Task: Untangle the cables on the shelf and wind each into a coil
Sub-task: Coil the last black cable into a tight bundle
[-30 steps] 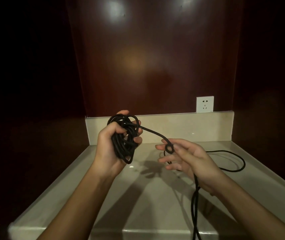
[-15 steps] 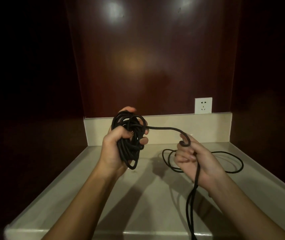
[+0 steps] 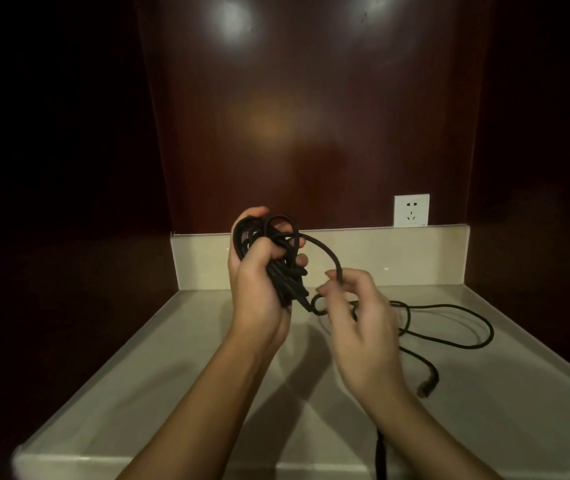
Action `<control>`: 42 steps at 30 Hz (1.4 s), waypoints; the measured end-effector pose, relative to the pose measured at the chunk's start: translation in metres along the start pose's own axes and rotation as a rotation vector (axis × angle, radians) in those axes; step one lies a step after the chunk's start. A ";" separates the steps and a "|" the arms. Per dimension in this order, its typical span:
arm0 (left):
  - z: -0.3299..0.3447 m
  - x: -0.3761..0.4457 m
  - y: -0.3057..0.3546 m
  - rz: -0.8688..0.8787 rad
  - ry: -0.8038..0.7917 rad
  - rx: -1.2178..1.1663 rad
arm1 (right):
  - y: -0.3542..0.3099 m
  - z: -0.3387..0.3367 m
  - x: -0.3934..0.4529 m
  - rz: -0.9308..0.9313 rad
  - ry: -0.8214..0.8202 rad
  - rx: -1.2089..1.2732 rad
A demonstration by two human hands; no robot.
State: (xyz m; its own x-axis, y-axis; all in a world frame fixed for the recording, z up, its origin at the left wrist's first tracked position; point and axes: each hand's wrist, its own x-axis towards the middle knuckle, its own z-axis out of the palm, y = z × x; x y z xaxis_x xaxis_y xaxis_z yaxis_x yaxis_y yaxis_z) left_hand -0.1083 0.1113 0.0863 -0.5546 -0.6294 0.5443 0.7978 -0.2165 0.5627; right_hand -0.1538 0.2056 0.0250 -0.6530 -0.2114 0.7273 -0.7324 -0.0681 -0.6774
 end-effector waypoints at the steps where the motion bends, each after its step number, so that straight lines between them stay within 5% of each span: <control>1: 0.001 -0.001 -0.001 0.006 0.002 0.001 | -0.001 0.004 0.002 0.059 -0.022 -0.013; 7: 0.000 -0.003 -0.004 -0.002 0.046 0.002 | -0.005 0.001 0.012 0.224 0.185 0.464; 13: -0.012 0.007 0.001 -0.031 0.075 0.087 | 0.002 -0.011 0.030 0.500 -0.194 0.638; 18: -0.017 0.003 -0.007 -0.062 0.055 0.425 | 0.010 -0.011 0.017 0.210 -0.535 0.052; 26: -0.018 -0.003 -0.008 0.228 0.089 0.701 | 0.008 -0.025 0.015 0.561 -0.684 0.747; 29: -0.019 -0.003 -0.013 0.018 0.074 0.686 | 0.011 -0.030 0.018 0.591 -0.673 0.790; 33: -0.016 0.001 -0.008 -0.567 0.035 0.328 | 0.006 -0.029 0.015 0.415 -0.761 0.641; 35: -0.013 0.000 -0.002 -0.674 0.028 0.103 | 0.005 -0.026 0.013 0.373 -0.729 0.690; 38: -0.010 0.004 0.008 -0.566 0.018 -0.175 | 0.013 -0.022 0.012 0.420 -0.475 0.699; 42: -0.012 0.011 0.012 -0.335 0.051 -0.125 | 0.018 -0.025 -0.003 0.289 -0.235 0.583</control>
State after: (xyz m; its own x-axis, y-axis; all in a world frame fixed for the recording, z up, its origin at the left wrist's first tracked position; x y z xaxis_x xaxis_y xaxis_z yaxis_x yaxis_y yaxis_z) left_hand -0.1020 0.0926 0.0918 -0.7800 -0.5438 0.3095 0.5987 -0.5047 0.6220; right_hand -0.1703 0.2289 0.0135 -0.6991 -0.5012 0.5100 -0.2689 -0.4766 -0.8370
